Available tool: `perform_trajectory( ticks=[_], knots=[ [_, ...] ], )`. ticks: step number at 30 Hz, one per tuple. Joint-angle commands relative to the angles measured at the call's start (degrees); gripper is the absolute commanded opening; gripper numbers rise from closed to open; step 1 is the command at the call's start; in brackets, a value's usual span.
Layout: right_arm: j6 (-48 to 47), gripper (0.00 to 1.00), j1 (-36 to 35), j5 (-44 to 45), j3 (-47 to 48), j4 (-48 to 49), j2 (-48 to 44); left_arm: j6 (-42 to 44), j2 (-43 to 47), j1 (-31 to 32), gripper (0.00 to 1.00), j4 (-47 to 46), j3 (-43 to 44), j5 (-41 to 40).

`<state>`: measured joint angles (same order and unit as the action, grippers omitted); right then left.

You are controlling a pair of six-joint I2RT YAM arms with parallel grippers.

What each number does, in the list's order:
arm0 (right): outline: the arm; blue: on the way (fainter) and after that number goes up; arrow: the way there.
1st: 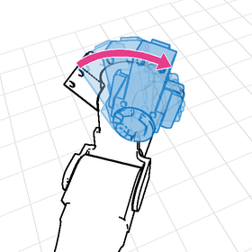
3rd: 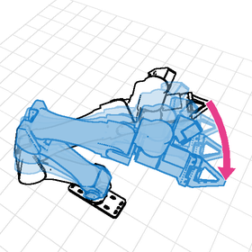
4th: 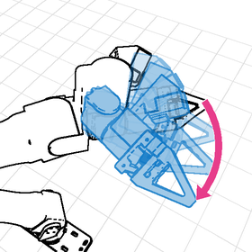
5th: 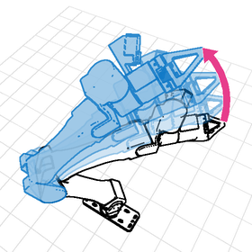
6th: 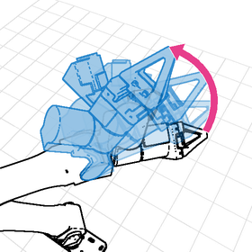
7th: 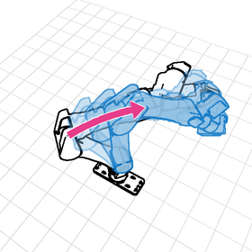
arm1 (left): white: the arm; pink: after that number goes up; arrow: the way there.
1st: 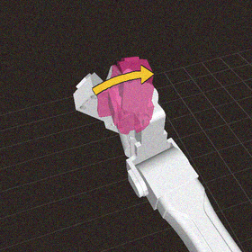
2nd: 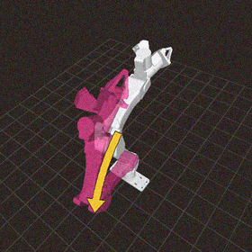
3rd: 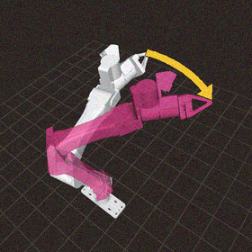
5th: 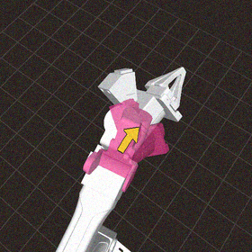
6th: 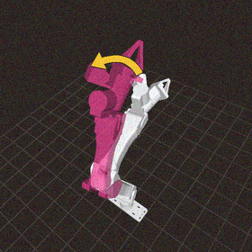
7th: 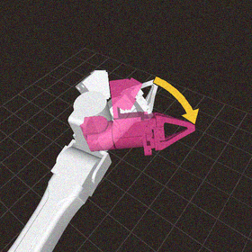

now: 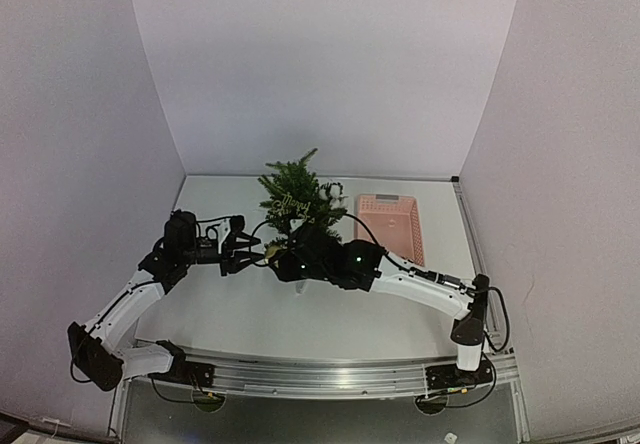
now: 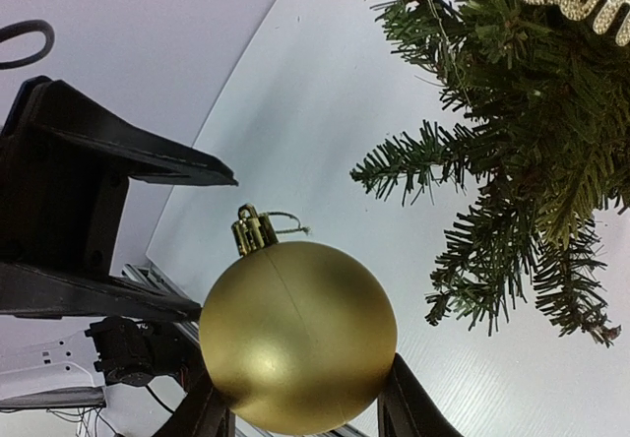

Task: Decorate the small christmas tree

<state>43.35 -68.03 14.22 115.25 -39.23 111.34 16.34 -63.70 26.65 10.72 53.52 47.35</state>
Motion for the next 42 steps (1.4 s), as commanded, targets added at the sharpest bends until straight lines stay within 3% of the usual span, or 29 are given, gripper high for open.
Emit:
perform_trajectory(
  ticks=[1,5,12,35,42],
  knots=[
    [-1.03,0.2,-0.05,0.84,-0.99,1.86,-3.7,0.44,-1.12,0.98,0.43,-3.57,0.9,-2.47],
    [-1.5,0.2,-0.03,0.73,-1.17,2.04,-3.98,1.98,-1.07,1.03,0.33,-3.6,0.81,-0.78],
    [-2.33,0.2,0.0,0.39,-2.0,2.2,-5.22,3.45,-2.04,1.03,0.26,-1.53,1.95,-1.54],
    [-3.18,0.19,0.0,-0.09,-2.18,2.64,-5.44,2.74,-3.91,2.56,0.29,-6.37,2.22,-1.92],
    [-3.53,0.18,0.0,-0.74,-1.68,2.77,-4.9,2.64,-4.48,2.62,0.22,-6.99,3.04,-2.56]
  ],
)
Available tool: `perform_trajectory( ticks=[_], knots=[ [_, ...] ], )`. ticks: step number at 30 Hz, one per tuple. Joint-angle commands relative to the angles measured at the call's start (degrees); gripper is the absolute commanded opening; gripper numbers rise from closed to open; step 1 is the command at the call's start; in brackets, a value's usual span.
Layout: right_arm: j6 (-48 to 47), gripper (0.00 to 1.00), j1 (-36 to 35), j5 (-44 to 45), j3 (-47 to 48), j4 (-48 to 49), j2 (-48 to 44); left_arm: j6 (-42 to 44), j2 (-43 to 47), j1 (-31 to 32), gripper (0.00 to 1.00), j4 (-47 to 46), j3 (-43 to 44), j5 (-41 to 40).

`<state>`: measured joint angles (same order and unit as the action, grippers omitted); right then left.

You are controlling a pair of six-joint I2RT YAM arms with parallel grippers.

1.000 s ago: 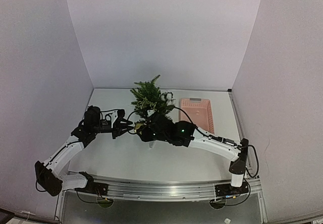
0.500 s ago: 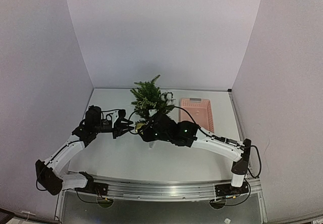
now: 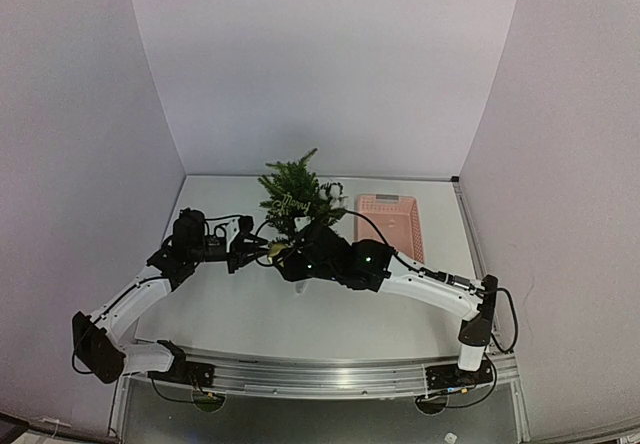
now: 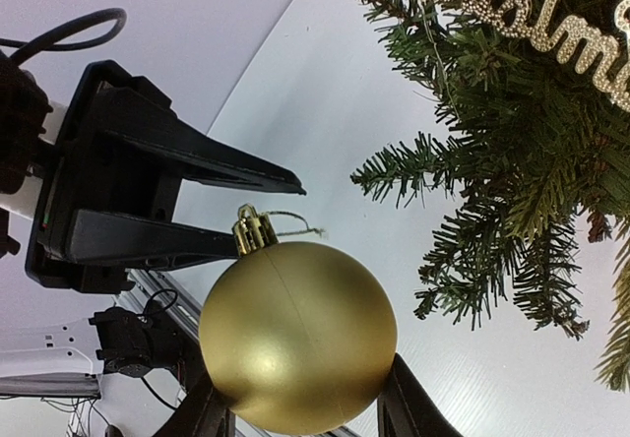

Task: Decorate the small christmas tree

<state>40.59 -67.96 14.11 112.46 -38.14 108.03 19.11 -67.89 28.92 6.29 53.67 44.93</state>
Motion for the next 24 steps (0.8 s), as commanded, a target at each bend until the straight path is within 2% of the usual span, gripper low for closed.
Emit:
perform_trajectory(
  ticks=[1,5,9,15,19,24],
  knots=[
    [-0.84,0.18,-0.08,-0.62,1.09,1.7,-1.58,-0.07,-0.15,0.35,0.2,-2.61,2.81,0.02],
    [-0.94,0.18,-0.06,-0.48,1.3,1.72,-1.54,0.01,0.26,0.34,0.13,-2.31,2.6,-0.42],
    [-1.0,0.17,-0.07,-0.25,0.89,1.69,-1.71,0.74,1.28,0.33,0.01,-0.9,2.26,-1.67],
    [-0.88,0.17,0.09,0.33,-2.9,1.69,-4.02,1.04,2.57,0.26,0.0,5.13,4.15,-2.59],
    [-2.74,0.19,0.09,-2.94,-5.14,1.76,-5.31,2.21,3.5,0.26,0.0,10.07,5.45,-1.04],
    [-4.53,0.31,0.11,-8.38,-6.61,1.98,-4.78,7.2,3.9,0.23,0.0,18.73,7.36,-0.52]
  ],
)
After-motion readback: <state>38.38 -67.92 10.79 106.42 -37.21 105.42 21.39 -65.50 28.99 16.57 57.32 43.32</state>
